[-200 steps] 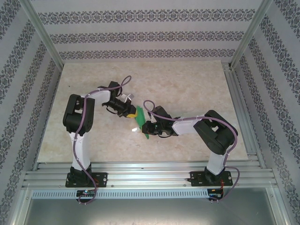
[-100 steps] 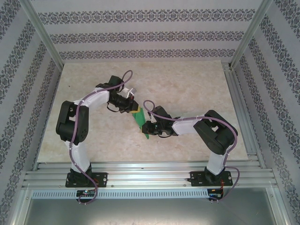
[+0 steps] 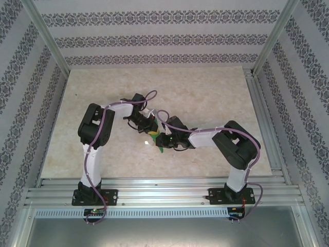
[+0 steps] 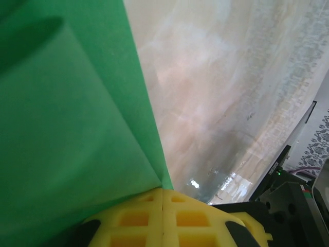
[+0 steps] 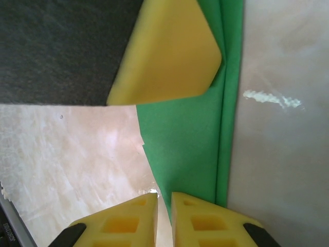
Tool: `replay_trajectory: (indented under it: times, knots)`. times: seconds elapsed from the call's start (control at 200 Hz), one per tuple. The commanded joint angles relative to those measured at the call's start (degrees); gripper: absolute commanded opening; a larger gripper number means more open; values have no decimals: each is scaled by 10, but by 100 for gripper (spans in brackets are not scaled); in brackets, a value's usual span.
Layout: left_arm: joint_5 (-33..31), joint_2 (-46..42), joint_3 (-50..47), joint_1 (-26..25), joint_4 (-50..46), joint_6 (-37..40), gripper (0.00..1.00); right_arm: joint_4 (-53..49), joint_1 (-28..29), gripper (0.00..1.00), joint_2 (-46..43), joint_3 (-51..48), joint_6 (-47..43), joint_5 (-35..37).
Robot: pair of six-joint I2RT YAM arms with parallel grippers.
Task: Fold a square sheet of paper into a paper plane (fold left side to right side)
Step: Fold the wing for the fifth time at the center of the table.
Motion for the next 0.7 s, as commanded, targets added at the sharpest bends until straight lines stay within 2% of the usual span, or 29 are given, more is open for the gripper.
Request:
replay_trajectory:
  times: [0.0,0.26,0.699]
  knots:
    - [-46,30,12,2,10,1,0,-60,1,16,16,-13,-11,1]
    - [-75,40,7,3,-4,14,0,-52,7,16,-26,-43,-7,-21]
    - [-82,42,4,7,-6,15,0,-49,41,16,-37,-80,-8,-42]
